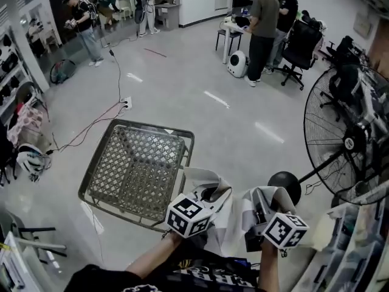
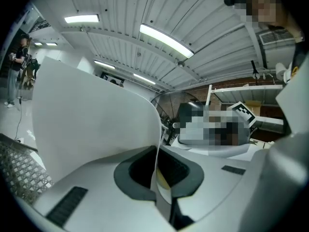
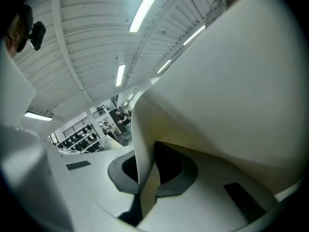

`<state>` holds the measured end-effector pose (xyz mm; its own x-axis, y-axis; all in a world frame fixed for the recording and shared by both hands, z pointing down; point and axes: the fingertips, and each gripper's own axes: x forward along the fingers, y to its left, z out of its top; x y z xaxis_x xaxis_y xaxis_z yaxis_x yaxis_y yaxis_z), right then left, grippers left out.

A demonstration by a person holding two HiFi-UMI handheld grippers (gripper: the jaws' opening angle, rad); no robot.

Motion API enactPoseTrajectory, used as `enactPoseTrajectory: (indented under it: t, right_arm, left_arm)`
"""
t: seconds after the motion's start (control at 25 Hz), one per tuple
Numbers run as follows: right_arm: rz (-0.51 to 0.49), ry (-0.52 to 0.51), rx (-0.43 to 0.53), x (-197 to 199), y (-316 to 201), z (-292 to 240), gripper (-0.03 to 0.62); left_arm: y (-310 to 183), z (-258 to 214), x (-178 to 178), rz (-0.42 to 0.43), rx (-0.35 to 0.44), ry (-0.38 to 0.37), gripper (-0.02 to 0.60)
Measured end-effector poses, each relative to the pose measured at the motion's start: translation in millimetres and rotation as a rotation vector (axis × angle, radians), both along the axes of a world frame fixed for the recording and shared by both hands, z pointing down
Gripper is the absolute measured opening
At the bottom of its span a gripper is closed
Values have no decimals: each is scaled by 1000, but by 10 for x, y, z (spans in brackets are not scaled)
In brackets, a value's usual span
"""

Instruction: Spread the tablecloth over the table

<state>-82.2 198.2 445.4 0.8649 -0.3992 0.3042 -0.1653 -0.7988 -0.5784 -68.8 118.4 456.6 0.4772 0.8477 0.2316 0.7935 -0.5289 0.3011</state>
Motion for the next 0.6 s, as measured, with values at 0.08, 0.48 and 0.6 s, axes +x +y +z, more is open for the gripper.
enactPoseTrajectory:
  t: [0.08,0.48,0.6]
  right_arm:
    - [-11,0,-23,310,-8,-32,18]
    - [-87,21,-76,1577,-328,-245,18]
    - [-128,39,-67,1882,-470,-377,18]
  left_arm:
    - [-49,-54,312,-14,-23,14,25]
    - [-497,-287,1539,-133,-83,70,25]
    - [-606,-376,1796,-168,-106,73,25]
